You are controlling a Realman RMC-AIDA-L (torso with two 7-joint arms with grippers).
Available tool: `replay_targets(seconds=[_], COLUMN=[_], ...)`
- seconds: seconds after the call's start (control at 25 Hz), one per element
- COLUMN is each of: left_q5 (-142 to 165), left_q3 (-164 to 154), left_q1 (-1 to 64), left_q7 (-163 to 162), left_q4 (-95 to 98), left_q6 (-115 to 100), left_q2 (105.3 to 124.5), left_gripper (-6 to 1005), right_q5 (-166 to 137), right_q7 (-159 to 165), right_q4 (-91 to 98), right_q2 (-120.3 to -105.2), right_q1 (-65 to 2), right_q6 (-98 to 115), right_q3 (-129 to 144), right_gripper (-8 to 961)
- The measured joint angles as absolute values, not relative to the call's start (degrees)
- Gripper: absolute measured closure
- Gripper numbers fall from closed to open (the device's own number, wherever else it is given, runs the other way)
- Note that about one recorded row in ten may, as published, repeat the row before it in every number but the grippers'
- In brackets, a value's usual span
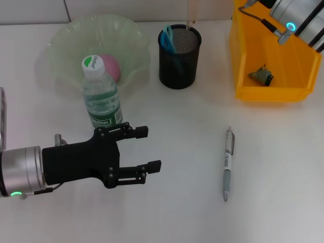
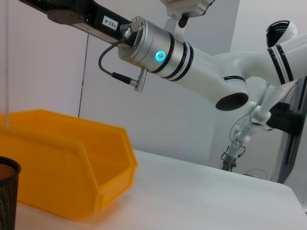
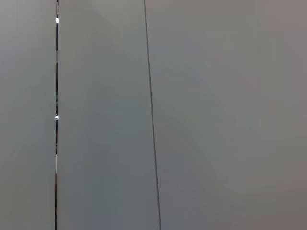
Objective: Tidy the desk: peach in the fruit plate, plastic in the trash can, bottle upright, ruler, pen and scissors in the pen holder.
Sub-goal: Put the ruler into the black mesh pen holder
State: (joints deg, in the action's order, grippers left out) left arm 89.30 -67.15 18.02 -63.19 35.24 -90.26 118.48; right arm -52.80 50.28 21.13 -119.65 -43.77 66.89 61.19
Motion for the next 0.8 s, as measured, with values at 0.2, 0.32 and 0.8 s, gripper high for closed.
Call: replay_targets(seconds=[0.2, 0.32, 0.8], left_q5=[89.30, 89.30, 89.30], left_q3=[-67.99, -68.48, -69.70], left_q1=[18.17, 18.20, 18.29], left_q7=[-63.19, -63.19, -63.19], left_q4=[35.11, 35.05, 35.07], left_q6=[-89.75, -89.06, -88.20], left_q2=[118.48, 118.54, 118.66], left_gripper=[186, 186, 187], right_q5=[-52.80, -52.81, -52.81], right_q7=[49.96, 48.03, 42.15], right_q4=[19.19, 17.38, 14.49], right_q2=[-119.65, -119.68, -119.89], right_q1=[-44.11, -44.96, -47.00], right_q6=[64.93, 64.02, 63.93], right_q3=[61.18, 61.15, 62.10], right_gripper=[540, 539, 532])
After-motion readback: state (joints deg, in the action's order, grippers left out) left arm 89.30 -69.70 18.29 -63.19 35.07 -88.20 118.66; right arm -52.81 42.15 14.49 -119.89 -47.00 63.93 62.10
